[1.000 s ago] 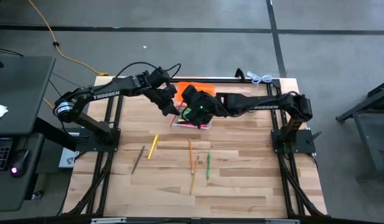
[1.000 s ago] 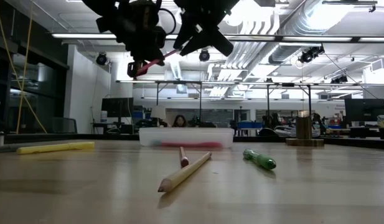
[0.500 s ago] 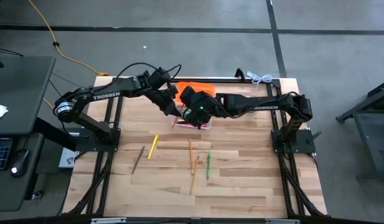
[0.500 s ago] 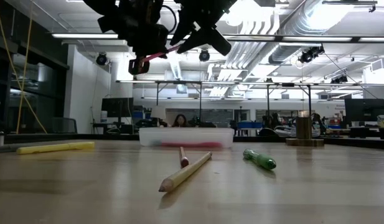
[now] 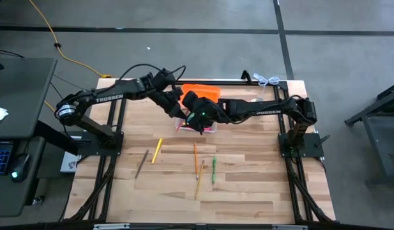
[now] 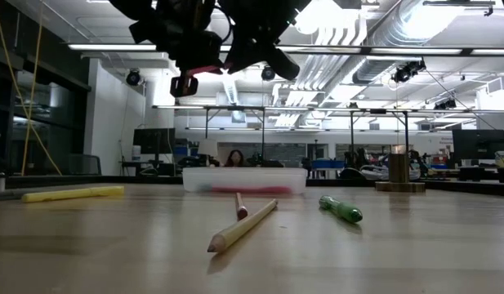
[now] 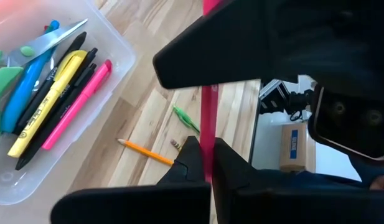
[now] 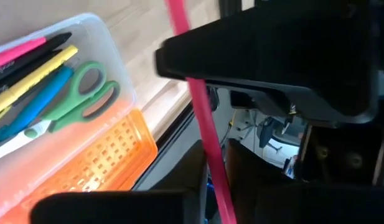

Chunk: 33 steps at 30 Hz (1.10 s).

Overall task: Pick & place school supplies into a supply box
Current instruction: Put the pink pencil into the transparent supply box

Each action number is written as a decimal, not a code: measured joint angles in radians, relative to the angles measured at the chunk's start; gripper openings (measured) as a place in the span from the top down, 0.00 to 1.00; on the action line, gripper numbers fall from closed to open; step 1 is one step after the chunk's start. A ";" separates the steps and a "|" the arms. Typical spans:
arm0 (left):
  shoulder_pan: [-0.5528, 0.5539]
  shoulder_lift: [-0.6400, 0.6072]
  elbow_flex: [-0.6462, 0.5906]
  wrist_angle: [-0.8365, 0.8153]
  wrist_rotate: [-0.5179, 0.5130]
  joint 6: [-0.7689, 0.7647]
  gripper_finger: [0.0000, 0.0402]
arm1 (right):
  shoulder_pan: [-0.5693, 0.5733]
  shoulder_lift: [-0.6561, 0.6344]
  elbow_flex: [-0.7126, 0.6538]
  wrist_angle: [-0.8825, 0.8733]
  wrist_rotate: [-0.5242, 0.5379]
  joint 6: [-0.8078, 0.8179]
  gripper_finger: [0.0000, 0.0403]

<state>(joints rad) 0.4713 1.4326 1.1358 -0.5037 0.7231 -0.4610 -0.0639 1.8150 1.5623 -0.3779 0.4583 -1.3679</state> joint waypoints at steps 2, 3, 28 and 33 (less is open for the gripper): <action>0.001 0.000 0.000 -0.002 0.001 0.000 0.94 | 0.000 0.001 0.000 -0.013 0.004 -0.003 0.97; 0.001 0.000 0.000 -0.003 0.001 0.001 0.94 | 0.000 0.001 -0.001 -0.016 0.004 -0.003 0.98; 0.010 0.000 0.002 0.113 -0.062 -0.012 0.51 | -0.002 0.001 0.000 -0.079 0.048 0.080 1.00; 0.067 -0.005 0.034 0.066 -0.027 0.030 0.48 | -0.003 0.001 0.000 -0.149 0.052 0.129 1.00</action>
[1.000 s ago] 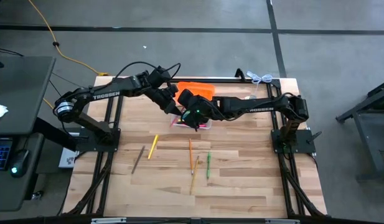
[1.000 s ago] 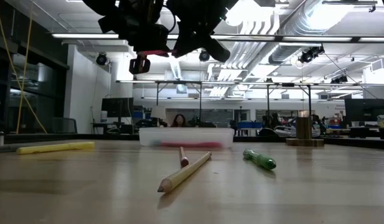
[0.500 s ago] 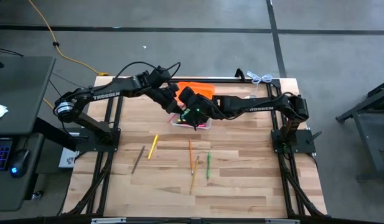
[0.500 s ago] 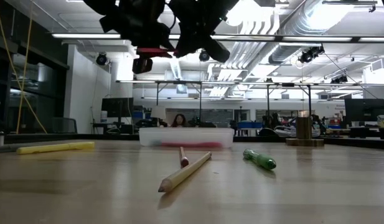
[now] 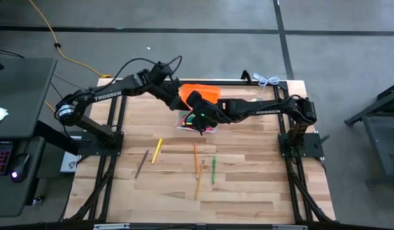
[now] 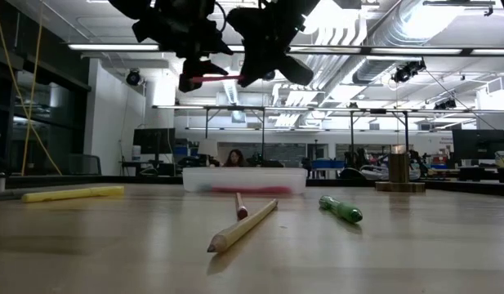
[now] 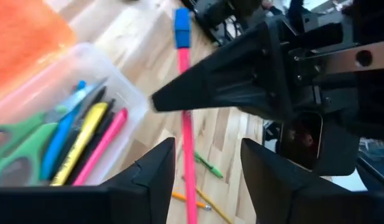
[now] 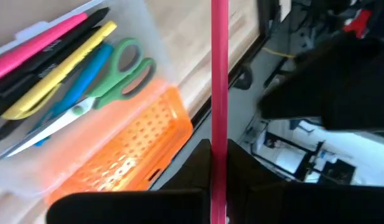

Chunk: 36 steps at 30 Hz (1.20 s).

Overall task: Pick & place school supplies into a supply box
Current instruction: Put the pink pencil into the transparent supply box

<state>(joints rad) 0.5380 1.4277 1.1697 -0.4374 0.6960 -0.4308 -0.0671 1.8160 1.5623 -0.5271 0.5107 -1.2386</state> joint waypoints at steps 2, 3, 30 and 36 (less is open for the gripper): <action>0.032 0.000 0.014 -0.039 0.000 0.020 0.48 | -0.005 0.000 0.000 -0.031 0.009 0.030 1.00; 0.048 0.000 0.022 -0.062 0.002 0.033 0.48 | -0.008 0.000 0.000 -0.049 0.009 0.050 1.00; 0.261 0.000 0.033 -0.444 -0.598 0.404 0.50 | -0.154 -0.002 0.000 -0.231 -0.522 0.902 1.00; 0.261 0.000 0.033 -0.318 -0.571 0.441 0.50 | -0.169 0.018 0.000 -0.222 -0.554 0.971 1.00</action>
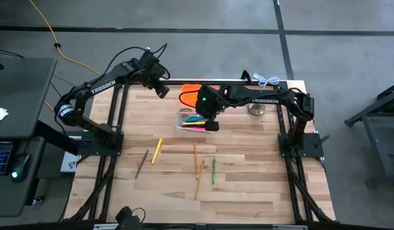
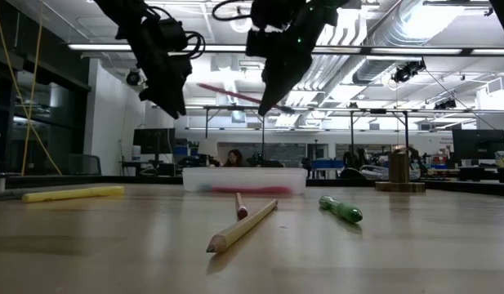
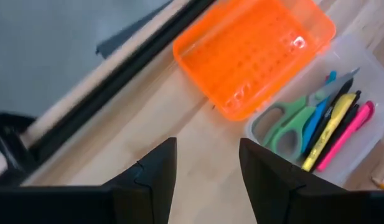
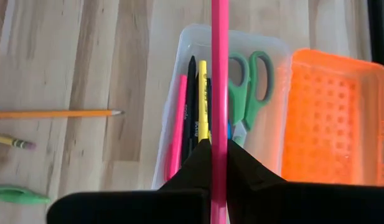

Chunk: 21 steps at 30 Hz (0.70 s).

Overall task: Pick & place school supplies into a supply box
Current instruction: Put the pink pencil into the transparent supply box

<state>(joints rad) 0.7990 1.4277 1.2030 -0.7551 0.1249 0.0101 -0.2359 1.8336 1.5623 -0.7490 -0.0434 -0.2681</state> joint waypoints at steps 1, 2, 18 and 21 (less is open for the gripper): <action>0.000 0.000 0.000 0.011 0.000 0.009 0.50 | 0.000 0.005 0.000 0.000 0.001 0.004 1.00; 0.000 0.000 0.000 0.016 0.000 0.016 0.50 | 0.000 0.015 0.000 -0.001 0.004 0.006 1.00; 0.031 -0.010 -0.185 0.139 0.013 0.037 0.50 | 0.000 0.130 0.000 -0.016 -0.007 0.082 1.00; 0.043 -0.034 -0.242 0.211 0.041 0.035 0.50 | -0.003 0.147 0.000 -0.003 0.004 0.088 1.00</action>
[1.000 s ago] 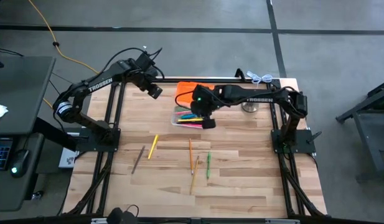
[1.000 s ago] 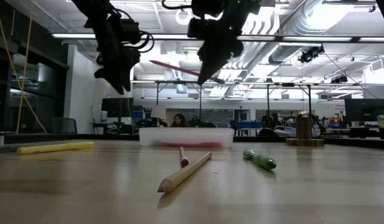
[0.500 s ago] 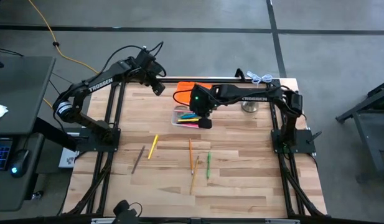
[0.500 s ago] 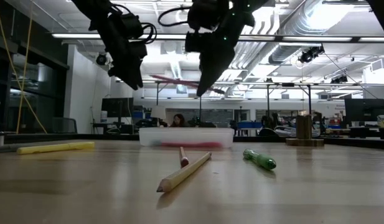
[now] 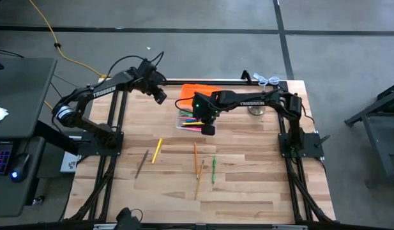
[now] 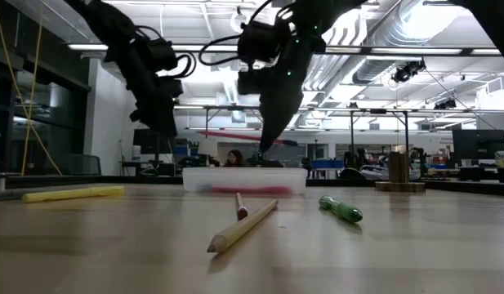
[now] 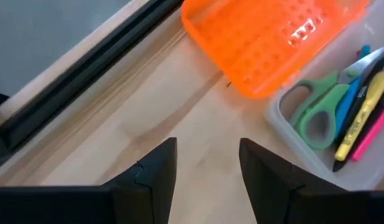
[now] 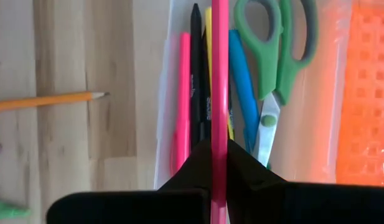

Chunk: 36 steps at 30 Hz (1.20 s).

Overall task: Pick & place school supplies into a supply box
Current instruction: Put the pink pencil into the transparent supply box

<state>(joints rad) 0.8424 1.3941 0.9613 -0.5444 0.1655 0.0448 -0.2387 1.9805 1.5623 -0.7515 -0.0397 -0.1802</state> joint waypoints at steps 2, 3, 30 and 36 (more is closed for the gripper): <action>0.010 -0.018 -0.037 0.044 0.021 0.000 0.50 | -0.003 0.018 0.000 0.004 0.003 0.001 1.00; 0.015 -0.028 -0.051 0.065 0.036 -0.001 0.50 | -0.003 0.026 0.000 0.008 0.003 0.001 1.00; 0.048 -0.069 -0.135 0.193 0.116 -0.003 0.50 | -0.030 0.104 0.000 0.042 0.038 0.034 1.00; 0.048 -0.069 -0.135 0.199 0.126 -0.004 0.50 | -0.032 0.110 0.000 0.044 0.057 0.024 1.00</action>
<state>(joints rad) 0.8902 1.3247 0.8261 -0.3458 0.2914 0.0406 -0.2703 2.0903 1.5620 -0.7077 0.0170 -0.1566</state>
